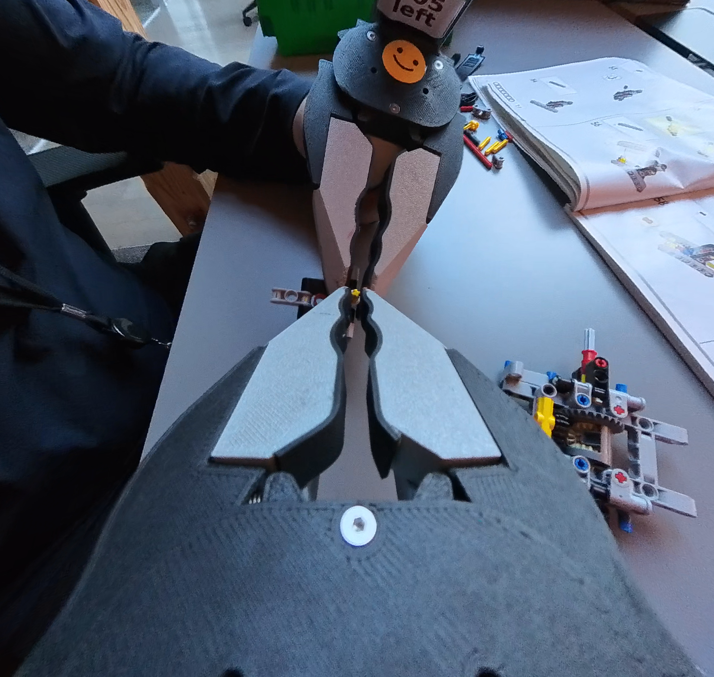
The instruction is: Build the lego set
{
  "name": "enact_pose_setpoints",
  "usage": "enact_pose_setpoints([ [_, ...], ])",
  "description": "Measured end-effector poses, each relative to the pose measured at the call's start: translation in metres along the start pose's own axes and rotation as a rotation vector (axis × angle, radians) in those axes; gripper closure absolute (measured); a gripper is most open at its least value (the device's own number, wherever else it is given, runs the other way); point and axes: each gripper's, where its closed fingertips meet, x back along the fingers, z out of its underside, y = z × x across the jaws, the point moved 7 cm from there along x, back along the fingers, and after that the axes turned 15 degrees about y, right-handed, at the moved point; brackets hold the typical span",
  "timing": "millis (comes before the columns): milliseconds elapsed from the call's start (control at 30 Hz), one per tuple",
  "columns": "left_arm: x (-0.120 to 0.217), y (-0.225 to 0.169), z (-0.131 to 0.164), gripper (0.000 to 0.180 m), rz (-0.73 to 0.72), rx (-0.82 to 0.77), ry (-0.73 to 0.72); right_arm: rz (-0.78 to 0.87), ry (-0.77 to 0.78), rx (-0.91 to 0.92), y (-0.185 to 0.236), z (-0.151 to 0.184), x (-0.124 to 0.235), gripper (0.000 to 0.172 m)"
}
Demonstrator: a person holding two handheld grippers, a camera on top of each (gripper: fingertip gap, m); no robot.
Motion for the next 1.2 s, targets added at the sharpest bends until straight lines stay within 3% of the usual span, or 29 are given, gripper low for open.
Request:
enact_pose_setpoints([
  [267, 0.009, 0.004, 0.0, 0.17, 0.04, 0.05, -0.062, 0.006, -0.017, -0.035, -0.004, 0.001, 0.006, 0.171],
  [433, 0.027, 0.013, 0.008, 0.152, -0.026, 0.076, -0.049, -0.008, -0.037, -0.12, -0.014, 0.006, 0.012, 0.172],
  [700, 0.004, 0.008, 0.01, 0.128, -0.001, 0.092, 0.068, -0.089, -0.084, -0.262, -0.028, 0.015, 0.009, 0.172],
  [900, 0.005, 0.009, 0.008, 0.129, -0.088, 0.059, 0.068, -0.037, -0.075, -0.204, -0.022, 0.003, 0.01, 0.171],
  [1067, 0.032, 0.019, 0.004, 0.136, -0.231, 0.038, -0.034, 0.059, 0.01, -0.159, -0.015, -0.003, 0.008, 0.171],
  [1200, 0.048, 0.009, -0.003, 0.152, -0.192, -0.017, -0.126, 0.16, 0.053, -0.154, -0.007, -0.016, 0.01, 0.171],
])
